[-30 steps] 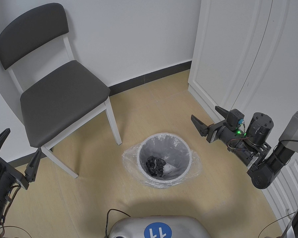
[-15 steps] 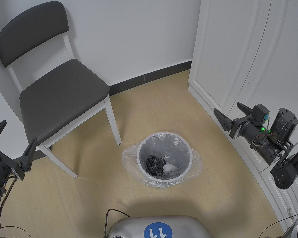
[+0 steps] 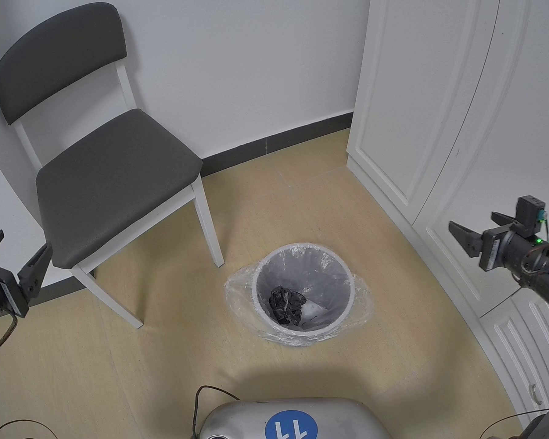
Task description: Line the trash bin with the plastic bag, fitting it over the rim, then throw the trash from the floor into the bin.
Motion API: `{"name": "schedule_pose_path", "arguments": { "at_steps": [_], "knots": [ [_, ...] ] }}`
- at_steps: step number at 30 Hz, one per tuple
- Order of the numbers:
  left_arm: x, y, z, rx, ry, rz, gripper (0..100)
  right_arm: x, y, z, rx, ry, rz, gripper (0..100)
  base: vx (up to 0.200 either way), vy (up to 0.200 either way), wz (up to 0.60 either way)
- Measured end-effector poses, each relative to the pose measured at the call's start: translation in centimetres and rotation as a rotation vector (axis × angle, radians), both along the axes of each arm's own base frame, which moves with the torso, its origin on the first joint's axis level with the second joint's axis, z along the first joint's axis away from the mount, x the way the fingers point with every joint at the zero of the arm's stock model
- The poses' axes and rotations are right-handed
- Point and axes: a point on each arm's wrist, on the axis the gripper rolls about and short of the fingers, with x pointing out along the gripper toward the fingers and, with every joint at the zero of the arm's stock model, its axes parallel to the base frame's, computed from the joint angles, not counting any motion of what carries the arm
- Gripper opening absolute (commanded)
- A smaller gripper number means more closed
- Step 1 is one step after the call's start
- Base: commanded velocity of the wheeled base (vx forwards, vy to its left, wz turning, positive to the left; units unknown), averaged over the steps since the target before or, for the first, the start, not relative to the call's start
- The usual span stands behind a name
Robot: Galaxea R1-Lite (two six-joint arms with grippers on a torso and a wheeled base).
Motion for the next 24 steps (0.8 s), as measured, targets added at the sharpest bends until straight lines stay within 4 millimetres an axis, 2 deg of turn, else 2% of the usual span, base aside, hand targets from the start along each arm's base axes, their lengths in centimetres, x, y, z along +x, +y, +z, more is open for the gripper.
{"name": "schedule_pose_path", "arguments": {
  "at_steps": [5, 11, 17, 24],
  "knots": [
    [-1.4, 0.3, 1.6, -0.101, 0.056, 0.012, 100, -4.5, -1.6, 1.8, -0.003, -0.008, -0.054, 100, 0.0, 0.0, 0.0],
    [-3.3, 0.7, 2.8, -0.186, 0.027, 0.018, 100, -10.4, -3.9, 2.3, 0.018, -0.058, -0.126, 100, 0.0, 0.0, 0.0],
    [-5.6, 1.1, 2.3, -0.22, 0.019, 0.022, 100, -15.4, -5.7, 1.1, 0.074, -0.143, -0.231, 100, 0.0, 0.0, 0.0],
    [-8.4, 1.6, 1.4, -0.233, 0.018, 0.027, 100, -19.7, -6.5, -1.1, 0.14, -0.246, -0.304, 100, 0.0, 0.0, 0.0]
  ]
}}
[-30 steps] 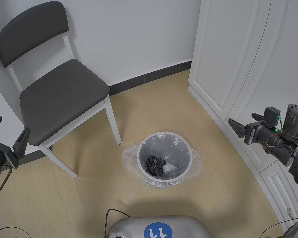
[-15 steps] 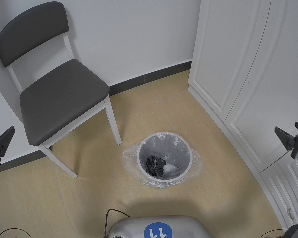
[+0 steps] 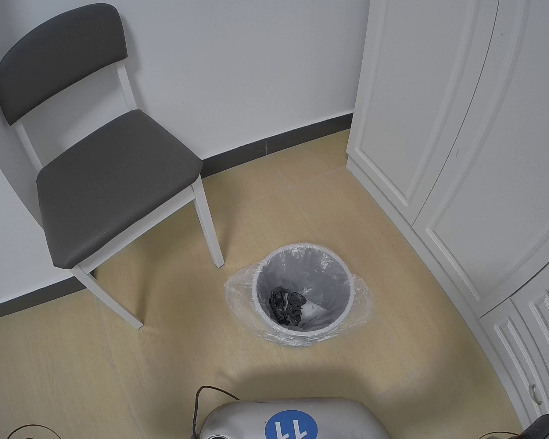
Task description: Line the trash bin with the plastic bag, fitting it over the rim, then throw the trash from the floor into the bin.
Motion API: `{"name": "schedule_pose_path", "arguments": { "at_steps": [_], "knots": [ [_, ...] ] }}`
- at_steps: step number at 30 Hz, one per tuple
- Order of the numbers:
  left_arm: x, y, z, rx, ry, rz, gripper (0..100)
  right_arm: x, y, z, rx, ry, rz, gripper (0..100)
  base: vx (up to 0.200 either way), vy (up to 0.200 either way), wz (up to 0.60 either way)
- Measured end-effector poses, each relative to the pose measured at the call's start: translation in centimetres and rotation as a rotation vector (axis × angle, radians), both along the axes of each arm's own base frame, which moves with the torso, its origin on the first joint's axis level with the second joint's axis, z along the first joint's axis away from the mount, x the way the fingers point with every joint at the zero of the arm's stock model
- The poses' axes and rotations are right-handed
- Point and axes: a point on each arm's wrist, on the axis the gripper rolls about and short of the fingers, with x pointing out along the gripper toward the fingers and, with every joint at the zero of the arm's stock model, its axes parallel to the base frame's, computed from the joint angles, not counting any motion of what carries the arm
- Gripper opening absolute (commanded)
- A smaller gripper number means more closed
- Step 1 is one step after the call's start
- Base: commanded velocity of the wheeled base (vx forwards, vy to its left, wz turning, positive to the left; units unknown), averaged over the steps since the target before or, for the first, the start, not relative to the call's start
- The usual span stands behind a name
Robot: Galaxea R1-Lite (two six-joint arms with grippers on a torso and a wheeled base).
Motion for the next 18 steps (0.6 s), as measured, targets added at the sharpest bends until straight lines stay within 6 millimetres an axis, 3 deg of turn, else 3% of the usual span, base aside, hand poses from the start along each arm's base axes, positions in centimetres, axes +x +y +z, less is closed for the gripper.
{"name": "schedule_pose_path", "arguments": {
  "at_steps": [10, 18],
  "knots": [
    [-4.0, 0.6, -1.9, -0.008, -0.017, 0.012, 100, -4.3, 0.0, -2.5, 0.051, -0.159, 0.044, 100, 0.0, 0.0, 0.0],
    [-6.0, 0.7, -3.2, -0.014, -0.062, 0.056, 100, -5.0, 0.3, -3.8, 0.06, -0.208, 0.071, 100, 0.0, 0.0, 0.0]
  ]
}}
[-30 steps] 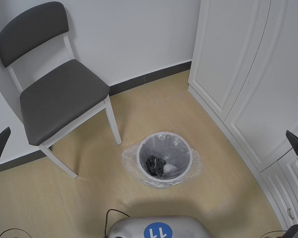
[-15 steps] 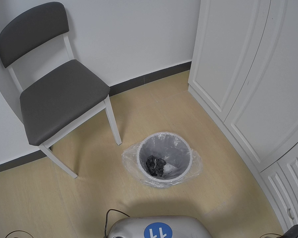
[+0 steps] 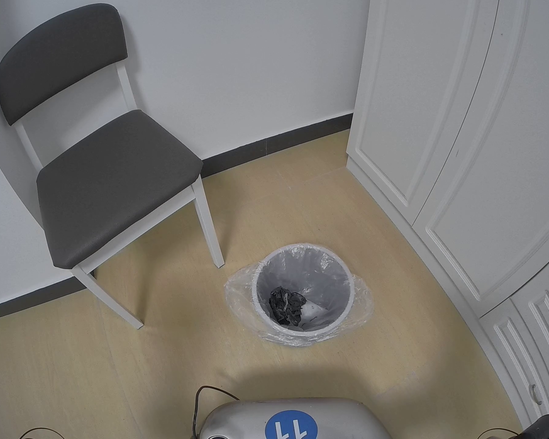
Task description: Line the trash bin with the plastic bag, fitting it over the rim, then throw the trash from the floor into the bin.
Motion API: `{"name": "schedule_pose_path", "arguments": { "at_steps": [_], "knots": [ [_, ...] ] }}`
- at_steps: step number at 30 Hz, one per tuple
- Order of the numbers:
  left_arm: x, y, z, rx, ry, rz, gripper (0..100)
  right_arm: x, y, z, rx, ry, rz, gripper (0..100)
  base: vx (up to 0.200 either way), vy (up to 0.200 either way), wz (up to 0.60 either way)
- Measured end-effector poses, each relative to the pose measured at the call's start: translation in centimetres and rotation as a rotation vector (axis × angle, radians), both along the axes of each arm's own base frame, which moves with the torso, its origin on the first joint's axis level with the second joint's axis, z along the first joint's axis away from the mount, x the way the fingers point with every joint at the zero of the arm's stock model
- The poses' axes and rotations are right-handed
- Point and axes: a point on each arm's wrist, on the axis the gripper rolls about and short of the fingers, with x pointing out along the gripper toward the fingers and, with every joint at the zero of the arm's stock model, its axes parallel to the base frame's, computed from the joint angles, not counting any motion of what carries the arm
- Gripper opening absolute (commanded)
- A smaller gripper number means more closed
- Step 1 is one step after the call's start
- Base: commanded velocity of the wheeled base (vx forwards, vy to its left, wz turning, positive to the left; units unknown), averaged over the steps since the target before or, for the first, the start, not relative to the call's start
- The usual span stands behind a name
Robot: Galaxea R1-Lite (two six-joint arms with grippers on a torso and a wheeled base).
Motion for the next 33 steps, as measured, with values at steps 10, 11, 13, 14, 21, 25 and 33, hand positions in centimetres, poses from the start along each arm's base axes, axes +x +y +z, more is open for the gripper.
{"name": "schedule_pose_path", "arguments": {
  "at_steps": [10, 11, 13, 14, 21, 25, 33],
  "knots": [
    [-2.0, -0.1, -0.8, 0.001, -0.086, 0.041, 100, -0.5, 0.0, 0.6, -0.03, -0.11, -0.014, 100, 0.0, 0.0, 0.0],
    [-2.2, -0.1, -0.9, 0.002, -0.096, 0.051, 100, -0.5, 0.0, 0.7, -0.038, -0.13, -0.017, 100, 0.0, 0.0, 0.0],
    [-2.6, -0.2, -1.0, 0.003, -0.116, 0.067, 100, -0.6, 0.0, 0.8, -0.051, -0.157, -0.022, 100, 0.0, 0.0, 0.0],
    [-2.8, -0.3, -1.1, 0.005, -0.126, 0.074, 100, -0.6, 0.0, 0.8, -0.057, -0.169, -0.025, 100, 0.0, 0.0, 0.0],
    [-2.9, -0.4, -2.0, 0.035, -0.145, 0.094, 100, -0.4, 0.0, 0.6, -0.117, -0.268, -0.055, 100, 0.0, 0.0, 0.0],
    [-2.1, -0.5, -2.6, 0.048, -0.186, 0.098, 100, -0.2, 0.0, 0.1, -0.129, -0.292, -0.062, 100, 0.0, 0.0, 0.0],
    [0.7, -0.5, -5.7, 0.156, -0.287, 0.112, 100, -0.2, 0.0, -0.1, -0.134, -0.349, -0.071, 100, 0.0, 0.0, 0.0]
  ]
}}
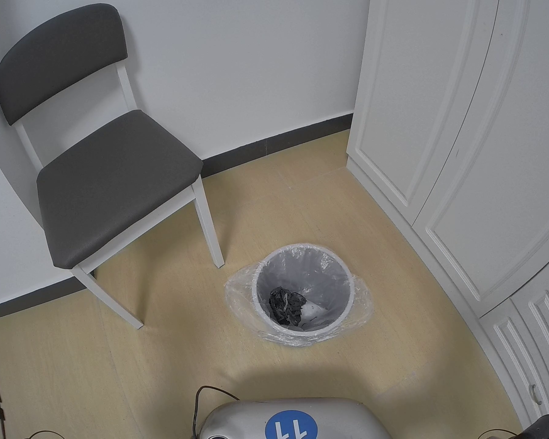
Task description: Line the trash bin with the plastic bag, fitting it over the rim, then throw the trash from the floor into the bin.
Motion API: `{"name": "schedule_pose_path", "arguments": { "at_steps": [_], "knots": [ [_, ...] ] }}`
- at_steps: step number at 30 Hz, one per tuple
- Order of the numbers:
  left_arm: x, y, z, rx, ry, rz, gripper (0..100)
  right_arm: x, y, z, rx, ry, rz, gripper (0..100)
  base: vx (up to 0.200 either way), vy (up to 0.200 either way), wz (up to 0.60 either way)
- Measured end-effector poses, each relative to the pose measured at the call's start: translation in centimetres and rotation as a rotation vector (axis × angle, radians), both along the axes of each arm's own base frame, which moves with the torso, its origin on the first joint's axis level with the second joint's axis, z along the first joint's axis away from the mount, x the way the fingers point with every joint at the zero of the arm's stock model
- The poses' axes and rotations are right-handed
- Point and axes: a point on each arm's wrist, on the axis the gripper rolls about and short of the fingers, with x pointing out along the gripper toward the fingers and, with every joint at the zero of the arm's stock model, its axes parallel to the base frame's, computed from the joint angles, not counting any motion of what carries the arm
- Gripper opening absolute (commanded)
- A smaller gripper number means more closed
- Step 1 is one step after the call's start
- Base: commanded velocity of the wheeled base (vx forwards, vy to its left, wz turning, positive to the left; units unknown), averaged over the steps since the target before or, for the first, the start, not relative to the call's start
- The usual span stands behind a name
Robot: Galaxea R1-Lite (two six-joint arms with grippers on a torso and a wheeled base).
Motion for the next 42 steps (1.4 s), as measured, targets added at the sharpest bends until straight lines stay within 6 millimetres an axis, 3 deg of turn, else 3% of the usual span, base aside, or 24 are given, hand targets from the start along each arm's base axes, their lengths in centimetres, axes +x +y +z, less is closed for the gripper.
{"name": "schedule_pose_path", "arguments": {
  "at_steps": [11, 19, 31, 42],
  "knots": [
    [1.5, -0.1, -4.5, 0.045, 0.266, -0.019, 100, 0.1, -0.1, -0.2, -0.018, 0.011, -0.091, 100, 0.0, 0.0, 0.0],
    [1.6, -0.3, -5.3, -0.041, 0.319, -0.166, 100, 1.1, -0.2, -1.7, -0.013, 0.194, -0.129, 100, 0.0, 0.0, 0.0],
    [1.6, -0.4, -5.3, -0.021, 0.33, -0.183, 100, 2.3, -0.2, -5.6, -0.042, 0.601, -0.106, 100, 0.0, 0.0, 0.0],
    [1.6, -0.4, -5.3, -0.017, 0.329, -0.186, 100, 2.3, 0.2, -5.8, -0.089, 0.615, 0.041, 100, 0.0, 0.0, 0.0]
  ]
}}
